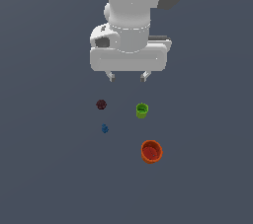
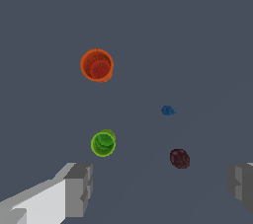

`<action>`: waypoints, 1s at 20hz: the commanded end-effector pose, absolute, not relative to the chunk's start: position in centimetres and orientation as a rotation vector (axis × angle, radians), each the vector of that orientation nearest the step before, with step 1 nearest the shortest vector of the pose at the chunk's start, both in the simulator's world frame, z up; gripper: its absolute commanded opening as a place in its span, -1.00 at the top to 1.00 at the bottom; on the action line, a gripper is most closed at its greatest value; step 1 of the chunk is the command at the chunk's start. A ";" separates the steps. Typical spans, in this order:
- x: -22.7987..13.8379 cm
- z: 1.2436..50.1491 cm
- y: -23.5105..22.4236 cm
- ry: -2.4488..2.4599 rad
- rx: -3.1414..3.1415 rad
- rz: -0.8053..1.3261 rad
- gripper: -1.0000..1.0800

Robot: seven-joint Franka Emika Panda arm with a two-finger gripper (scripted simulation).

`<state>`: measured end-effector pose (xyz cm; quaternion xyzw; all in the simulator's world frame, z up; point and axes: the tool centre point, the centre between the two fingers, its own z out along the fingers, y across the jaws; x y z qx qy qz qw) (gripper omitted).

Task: Pick up a designated object from a clutter of objects.

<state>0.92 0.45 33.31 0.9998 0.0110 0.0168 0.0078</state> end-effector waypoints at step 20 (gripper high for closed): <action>0.5 30.4 2.0 0.026 3.130 -0.011 -0.92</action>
